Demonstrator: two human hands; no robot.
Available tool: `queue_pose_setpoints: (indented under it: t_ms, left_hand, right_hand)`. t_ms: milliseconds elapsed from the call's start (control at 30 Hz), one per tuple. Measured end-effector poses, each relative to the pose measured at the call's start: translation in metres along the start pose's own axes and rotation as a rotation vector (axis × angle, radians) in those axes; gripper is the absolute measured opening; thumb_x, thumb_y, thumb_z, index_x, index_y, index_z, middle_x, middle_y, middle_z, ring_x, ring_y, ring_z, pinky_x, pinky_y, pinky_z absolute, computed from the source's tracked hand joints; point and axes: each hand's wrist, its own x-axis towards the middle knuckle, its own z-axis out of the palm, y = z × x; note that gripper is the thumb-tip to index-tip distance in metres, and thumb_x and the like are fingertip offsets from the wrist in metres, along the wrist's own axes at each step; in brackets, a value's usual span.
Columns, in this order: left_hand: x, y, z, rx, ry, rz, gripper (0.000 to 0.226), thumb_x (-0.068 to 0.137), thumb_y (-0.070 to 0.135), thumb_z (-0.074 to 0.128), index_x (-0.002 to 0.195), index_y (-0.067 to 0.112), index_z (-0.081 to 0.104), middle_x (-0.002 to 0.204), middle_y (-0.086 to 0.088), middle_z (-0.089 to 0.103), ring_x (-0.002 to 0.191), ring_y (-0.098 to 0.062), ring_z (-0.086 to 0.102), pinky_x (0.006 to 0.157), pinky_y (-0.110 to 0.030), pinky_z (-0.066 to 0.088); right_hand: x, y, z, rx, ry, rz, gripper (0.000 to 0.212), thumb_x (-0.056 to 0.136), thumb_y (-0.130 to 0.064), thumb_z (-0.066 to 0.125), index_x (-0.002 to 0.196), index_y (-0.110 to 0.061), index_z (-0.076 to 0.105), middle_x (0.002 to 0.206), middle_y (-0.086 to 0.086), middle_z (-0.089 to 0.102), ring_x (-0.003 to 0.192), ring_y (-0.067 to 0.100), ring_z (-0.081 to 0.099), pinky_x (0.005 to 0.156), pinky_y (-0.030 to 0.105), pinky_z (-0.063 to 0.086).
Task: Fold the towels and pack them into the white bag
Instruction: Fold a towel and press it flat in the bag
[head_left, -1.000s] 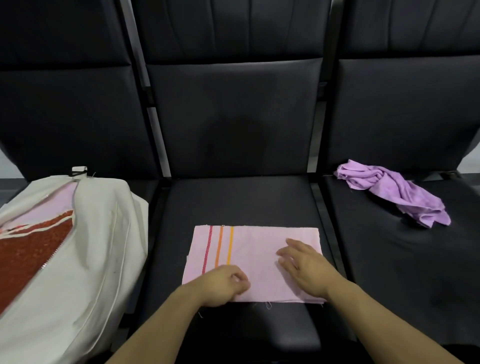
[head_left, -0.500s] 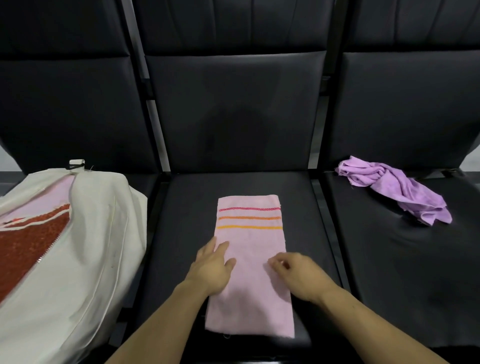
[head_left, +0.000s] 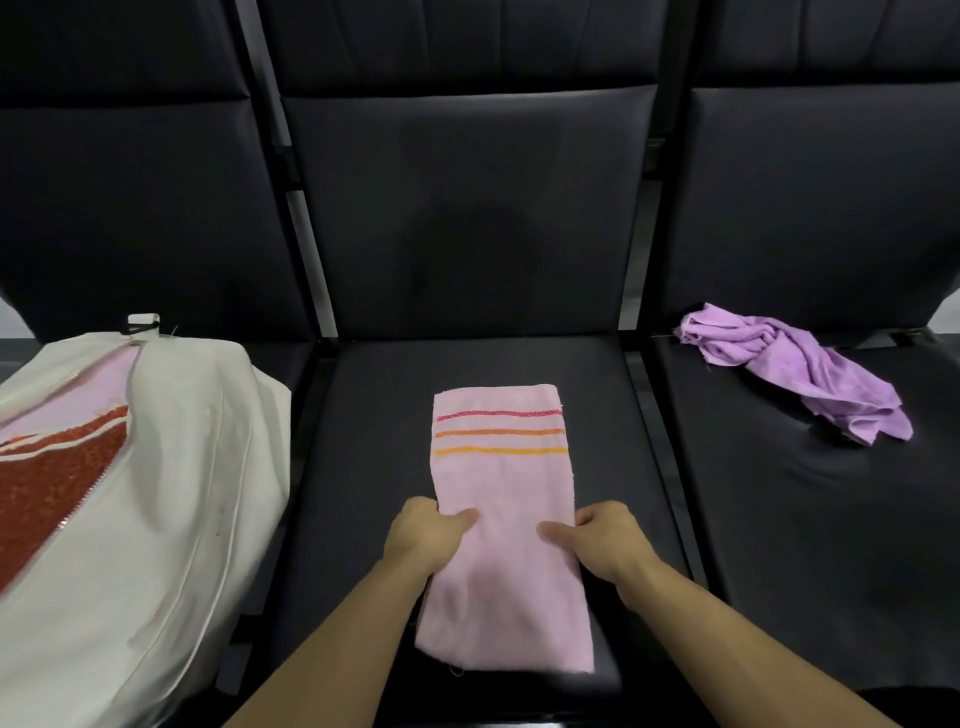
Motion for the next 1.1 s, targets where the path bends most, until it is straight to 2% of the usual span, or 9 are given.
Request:
queue_pose_setpoints:
  t_ms: [167, 267, 367, 467, 567, 633, 900, 1033, 1100]
  left_hand:
    - [-0.008, 0.005, -0.013, -0.339, 0.087, 0.113, 0.029, 0.089, 0.036, 0.076, 0.085, 0.008, 0.075, 0.085, -0.005, 0.077, 0.086, -0.029, 0.074, 0.072, -0.037, 0.061]
    - [-0.013, 0.014, -0.02, -0.449, 0.187, 0.269, 0.024, 0.086, 0.04, 0.079, 0.092, 0.017, 0.078, 0.122, 0.011, 0.068, 0.101, -0.012, 0.069, 0.085, -0.031, 0.056]
    - [-0.026, 0.027, -0.032, -0.5, 0.236, 0.449, 0.019, 0.083, 0.046, 0.079, 0.086, 0.027, 0.08, 0.145, 0.03, 0.046, 0.122, 0.005, 0.053, 0.1, -0.026, 0.044]
    - [-0.042, 0.039, -0.042, -0.578, 0.212, 0.544, 0.016, 0.085, 0.043, 0.079, 0.1, 0.042, 0.077, 0.137, 0.028, 0.057, 0.133, 0.002, 0.049, 0.107, -0.027, 0.041]
    - [-0.055, 0.048, -0.049, -0.596, 0.239, 0.63, 0.014, 0.091, 0.036, 0.074, 0.103, 0.029, 0.075, 0.107, 0.01, 0.075, 0.106, -0.008, 0.068, 0.09, -0.029, 0.055]
    - [-0.059, 0.049, -0.051, -0.583, 0.226, 0.669, 0.012, 0.093, 0.032, 0.072, 0.102, 0.025, 0.071, 0.1, 0.008, 0.075, 0.098, -0.008, 0.07, 0.084, -0.028, 0.058]
    - [-0.037, 0.031, -0.033, -0.392, 0.134, 0.438, 0.019, 0.096, 0.039, 0.068, 0.11, 0.033, 0.057, 0.108, 0.013, 0.067, 0.101, -0.007, 0.066, 0.08, -0.024, 0.052]
    - [-0.016, 0.006, -0.021, 0.035, 0.271, 0.258, 0.059, 0.091, 0.051, 0.067, 0.132, 0.017, 0.042, 0.141, -0.005, 0.042, 0.127, -0.025, 0.048, 0.105, -0.041, 0.044]
    - [-0.015, -0.001, -0.012, 0.259, 0.295, 0.371, 0.067, 0.098, 0.053, 0.055, 0.15, 0.02, 0.03, 0.162, -0.005, 0.02, 0.148, -0.027, 0.024, 0.119, -0.044, 0.03]
  right_hand:
    - [-0.007, -0.008, -0.009, 0.187, 0.05, -0.111, 0.031, 0.089, -0.03, 0.075, 0.082, 0.0, 0.076, 0.083, 0.008, 0.077, 0.085, 0.032, 0.073, 0.076, 0.041, 0.06]
    - [-0.014, -0.02, -0.017, 0.259, 0.13, -0.284, 0.018, 0.088, -0.034, 0.076, 0.075, -0.022, 0.08, 0.112, -0.01, 0.072, 0.1, 0.002, 0.066, 0.073, 0.013, 0.049]
    - [-0.022, -0.031, -0.026, 0.363, 0.121, -0.441, 0.01, 0.086, -0.036, 0.078, 0.083, -0.028, 0.082, 0.138, -0.029, 0.05, 0.117, -0.018, 0.052, 0.089, 0.01, 0.041]
    - [-0.033, -0.041, -0.032, 0.454, 0.097, -0.587, 0.012, 0.088, -0.031, 0.075, 0.099, -0.033, 0.08, 0.128, -0.019, 0.066, 0.128, -0.007, 0.052, 0.106, 0.024, 0.043]
    - [-0.045, -0.049, -0.04, 0.421, 0.14, -0.711, 0.011, 0.095, -0.028, 0.068, 0.097, -0.02, 0.075, 0.098, -0.004, 0.075, 0.097, 0.011, 0.068, 0.089, 0.031, 0.053]
    - [-0.05, -0.05, -0.041, 0.395, 0.111, -0.75, 0.012, 0.096, -0.029, 0.066, 0.103, -0.021, 0.07, 0.097, -0.001, 0.072, 0.092, 0.017, 0.068, 0.082, 0.032, 0.055]
    - [-0.025, -0.027, -0.016, 0.317, 0.161, -0.516, 0.027, 0.091, -0.035, 0.072, 0.111, -0.036, 0.053, 0.102, -0.017, 0.067, 0.091, 0.004, 0.066, 0.075, 0.025, 0.053]
    - [0.0, 0.007, -0.012, 0.061, 0.24, -0.272, 0.057, 0.086, -0.039, 0.075, 0.131, -0.027, 0.042, 0.132, -0.003, 0.052, 0.108, 0.015, 0.06, 0.089, 0.034, 0.051]
    - [-0.001, 0.013, -0.011, -0.109, 0.255, -0.351, 0.055, 0.092, -0.038, 0.068, 0.14, -0.027, 0.042, 0.144, -0.005, 0.042, 0.126, 0.016, 0.05, 0.1, 0.033, 0.045]
